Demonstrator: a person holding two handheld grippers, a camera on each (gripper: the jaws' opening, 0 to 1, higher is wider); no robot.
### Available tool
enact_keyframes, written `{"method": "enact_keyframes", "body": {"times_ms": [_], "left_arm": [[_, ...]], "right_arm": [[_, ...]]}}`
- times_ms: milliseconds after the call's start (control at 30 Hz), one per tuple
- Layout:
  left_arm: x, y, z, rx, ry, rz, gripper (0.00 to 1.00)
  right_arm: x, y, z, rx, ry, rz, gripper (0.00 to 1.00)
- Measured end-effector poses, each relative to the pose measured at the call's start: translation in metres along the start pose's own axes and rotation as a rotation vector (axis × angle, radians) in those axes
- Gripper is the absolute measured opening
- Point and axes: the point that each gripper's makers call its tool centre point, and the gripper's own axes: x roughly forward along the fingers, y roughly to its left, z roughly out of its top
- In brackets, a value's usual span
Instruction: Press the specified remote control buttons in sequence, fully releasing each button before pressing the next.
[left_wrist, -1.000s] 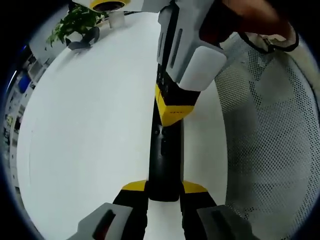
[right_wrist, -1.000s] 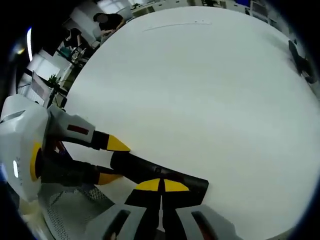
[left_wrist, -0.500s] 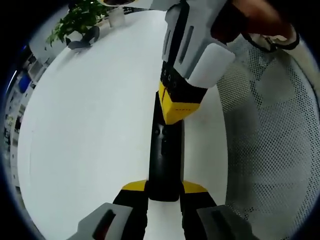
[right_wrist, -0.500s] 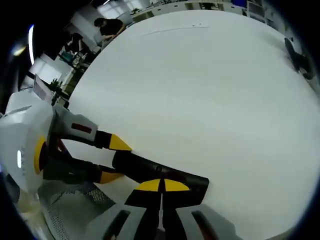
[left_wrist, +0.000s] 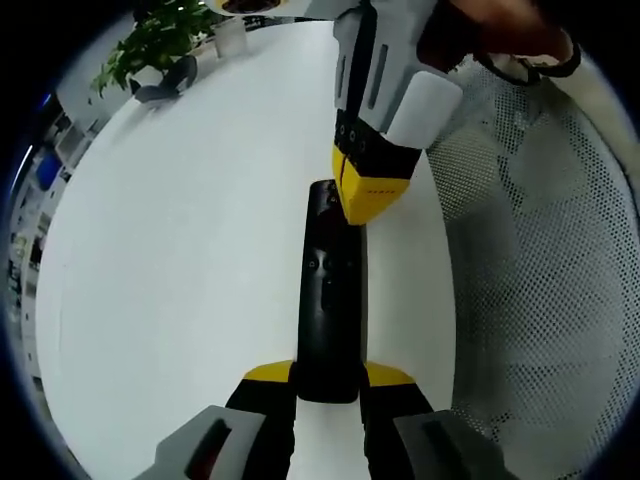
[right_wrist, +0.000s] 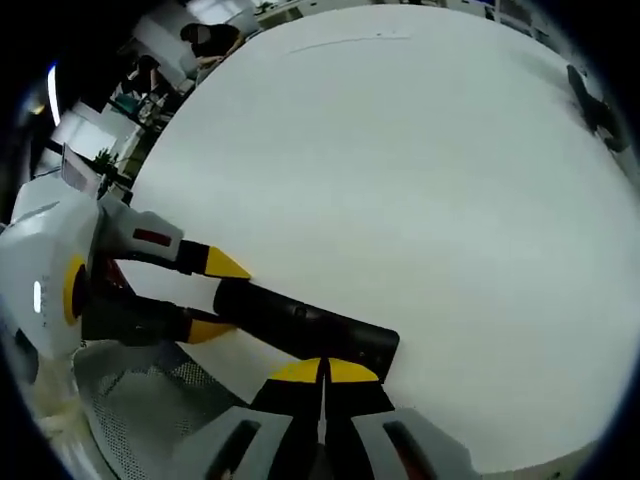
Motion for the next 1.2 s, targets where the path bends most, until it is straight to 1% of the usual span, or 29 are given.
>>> {"method": "enact_keyframes", "body": {"times_ms": [233, 367, 433, 467, 500, 567, 700, 767, 933, 1200], "left_arm": [[-0.0001, -0.0001, 0.0, 0.002, 0.003, -0.002, 0.22], [-0.0001, -0.0001, 0.0, -0.005, -0.001, 0.0, 0.22], [-0.0002, -0.0002, -0.0001, -0.005, -0.002, 0.001, 0.22], [-0.0002, -0.0002, -0.0001, -0.006, -0.002, 0.001, 0.22], [-0.0002, -0.0002, -0.0001, -0.006, -0.003, 0.002, 0.22], [-0.0001, -0.0003, -0.0001, -0.009, -0.004, 0.004, 0.22], [-0.0001, -0.0003, 0.0001, -0.007, -0.005, 0.003, 0.22], [0.0, -0.0001, 0.0002, -0.002, 0.0, 0.001, 0.22], [0.0002, 0.0002, 0.0001, 0.0, 0.007, -0.003, 0.22], [0.0005, 0.0005, 0.0001, 0.001, 0.005, -0.001, 0.22]], "right_arm": [[-0.0006, 0.0029, -0.0016, -0.021, 0.007, -0.015, 0.0], [-0.0034, 0.0043, -0.0018, -0.015, 0.012, -0.012, 0.0], [-0.0019, 0.0045, -0.0004, -0.022, 0.005, -0.013, 0.0], [0.0008, 0.0041, -0.0032, -0.023, 0.017, -0.017, 0.0], [0.0, 0.0041, -0.0027, -0.024, 0.012, -0.018, 0.0], [-0.001, 0.0039, -0.0013, -0.021, -0.009, -0.019, 0.0], [-0.0016, 0.0041, -0.001, 0.008, -0.005, -0.005, 0.0], [-0.0008, 0.0018, 0.0003, -0.004, -0.007, -0.017, 0.0], [0.0005, 0.007, 0.0006, 0.007, -0.001, 0.008, 0.0], [0.0028, 0.0058, -0.0008, 0.003, 0.002, -0.005, 0.0]]}}
